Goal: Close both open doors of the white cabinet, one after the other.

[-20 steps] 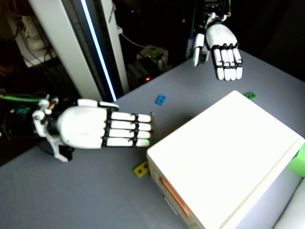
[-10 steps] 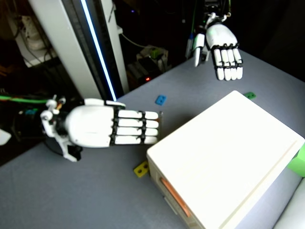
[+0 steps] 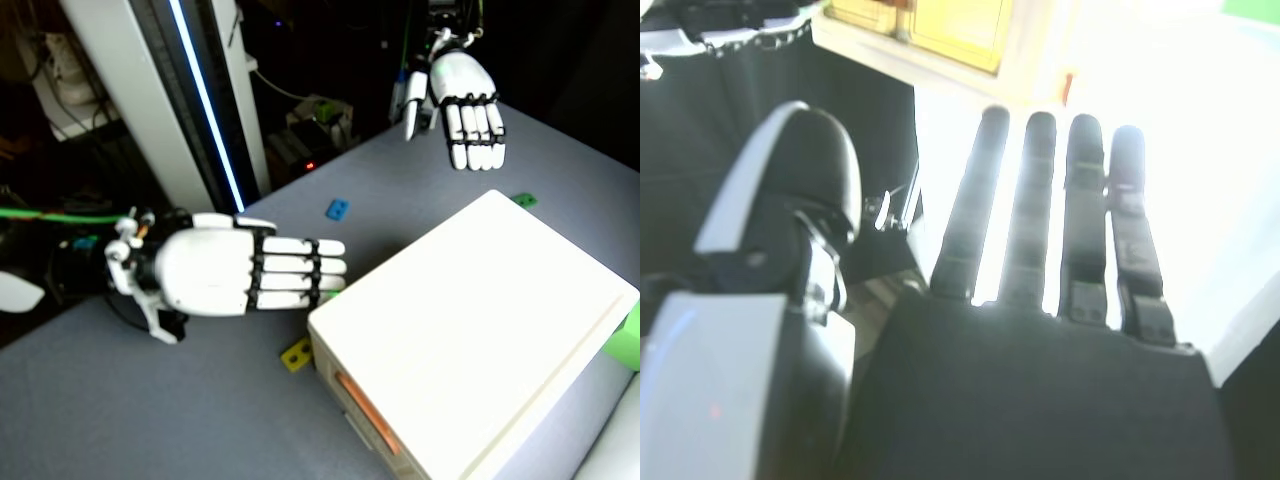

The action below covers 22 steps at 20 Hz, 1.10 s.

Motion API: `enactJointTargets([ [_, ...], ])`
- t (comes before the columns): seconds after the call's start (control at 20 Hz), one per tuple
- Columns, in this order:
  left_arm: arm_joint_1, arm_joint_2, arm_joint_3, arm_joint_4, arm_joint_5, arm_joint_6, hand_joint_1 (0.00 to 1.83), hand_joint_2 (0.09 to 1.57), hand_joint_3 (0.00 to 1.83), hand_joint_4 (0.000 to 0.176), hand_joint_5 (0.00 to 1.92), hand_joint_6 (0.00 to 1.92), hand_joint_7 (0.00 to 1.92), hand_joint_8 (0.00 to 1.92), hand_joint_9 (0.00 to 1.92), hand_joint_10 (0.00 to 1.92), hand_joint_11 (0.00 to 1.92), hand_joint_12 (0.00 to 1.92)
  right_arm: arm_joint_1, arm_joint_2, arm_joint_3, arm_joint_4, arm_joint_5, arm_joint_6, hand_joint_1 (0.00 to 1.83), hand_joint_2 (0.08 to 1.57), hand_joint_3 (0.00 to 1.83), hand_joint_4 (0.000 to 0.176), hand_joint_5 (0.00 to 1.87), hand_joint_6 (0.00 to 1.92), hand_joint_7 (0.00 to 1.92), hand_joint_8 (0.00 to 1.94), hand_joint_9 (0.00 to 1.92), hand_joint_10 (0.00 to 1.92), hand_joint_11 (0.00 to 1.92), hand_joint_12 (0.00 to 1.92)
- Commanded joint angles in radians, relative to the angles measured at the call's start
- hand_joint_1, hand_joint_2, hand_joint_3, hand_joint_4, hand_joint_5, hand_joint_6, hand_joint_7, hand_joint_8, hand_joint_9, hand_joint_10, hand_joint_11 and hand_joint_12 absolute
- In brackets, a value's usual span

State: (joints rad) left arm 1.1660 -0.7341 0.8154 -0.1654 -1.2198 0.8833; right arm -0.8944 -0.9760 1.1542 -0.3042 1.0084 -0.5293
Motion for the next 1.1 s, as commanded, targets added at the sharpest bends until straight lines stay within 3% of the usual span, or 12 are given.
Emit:
enactJointTargets([
  [0.0, -0.001, -0.002, 0.001, -0.002, -0.118, -0.007, 0.0, 1.4, 0.0, 0.0, 0.1, 0.0, 0.13, 0.01, 0.15, 0.0, 0.0, 0.53, 0.016, -0.003, 0.004, 0.033, 0.11, 0.002, 0.0, 1.46, 0.01, 0.0, 0.0, 0.0, 0.0, 0.0, 0.0, 0.0, 0.0, 0.0],
  [0.3, 0.011, -0.002, 0.001, -0.011, -0.139, -0.01, 0.0, 1.39, 0.0, 0.0, 0.11, 0.0, 0.13, 0.01, 0.15, 0.01, 0.0, 0.51, 0.018, 0.012, -0.008, 0.035, 0.13, 0.002, 0.0, 1.46, 0.0, 0.0, 0.0, 0.0, 0.0, 0.0, 0.0, 0.0, 0.0, 0.0],
  [0.5, 0.017, -0.001, -0.002, -0.021, -0.2, -0.01, 0.0, 1.37, 0.0, 0.0, 0.1, 0.0, 0.08, 0.0, 0.1, 0.0, 0.02, 0.35, 0.004, 0.06, -0.054, 0.079, 0.242, 0.004, 0.0, 1.43, 0.0, 0.0, 0.0, 0.0, 0.0, 0.0, 0.0, 0.0, 0.0, 0.0],
  [0.55, 0.017, -0.006, -0.003, -0.032, -0.252, -0.011, 0.0, 1.36, 0.0, 0.0, 0.11, 0.0, 0.09, 0.0, 0.12, 0.0, 0.0, 0.49, -0.051, 0.092, -0.063, 0.14, 0.334, 0.037, 0.0, 1.39, 0.0, 0.0, 0.0, 0.0, 0.0, 0.0, 0.0, 0.0, 0.0, 0.0],
  [0.75, 0.018, -0.012, -0.003, -0.057, -0.317, -0.011, 0.0, 1.37, 0.0, 0.0, 0.12, 0.01, 0.11, 0.0, 0.11, 0.0, 0.0, 0.43, -0.153, 0.134, -0.065, 0.264, 0.459, 0.069, 0.0, 1.36, 0.0, 0.0, 0.0, 0.0, 0.0, 0.0, 0.0, 0.0, 0.0, 0.0],
  [0.85, 0.02, -0.011, -0.003, -0.072, -0.347, -0.008, 0.0, 1.39, 0.0, 0.0, 0.13, 0.01, 0.11, 0.01, 0.09, 0.01, 0.0, 0.29, -0.193, 0.154, -0.076, 0.315, 0.521, 0.067, 0.0, 1.42, 0.0, 0.0, 0.0, 0.0, 0.0, 0.0, 0.0, 0.0, 0.0, 0.0],
  [1.0, 0.029, -0.009, -0.002, -0.097, -0.39, -0.004, 0.0, 1.4, 0.01, 0.0, 0.09, 0.0, 0.08, 0.0, 0.07, 0.0, 0.0, 0.3, -0.233, 0.175, -0.094, 0.371, 0.585, 0.046, 0.0, 1.41, 0.0, 0.009, 0.0, 0.0, 0.0, 0.0, 0.0, 0.0, 0.0, 0.0],
  [1.05, 0.033, -0.01, 0.001, -0.108, -0.409, -0.004, 0.0, 1.45, 0.02, 0.0, 0.1, 0.0, 0.08, 0.0, 0.08, 0.0, 0.0, 0.4, -0.257, 0.182, -0.101, 0.406, 0.608, 0.031, 0.0, 1.41, 0.0, 0.0, 0.0, 0.0, 0.0, 0.0, 0.0, 0.0, 0.0, 0.0],
])
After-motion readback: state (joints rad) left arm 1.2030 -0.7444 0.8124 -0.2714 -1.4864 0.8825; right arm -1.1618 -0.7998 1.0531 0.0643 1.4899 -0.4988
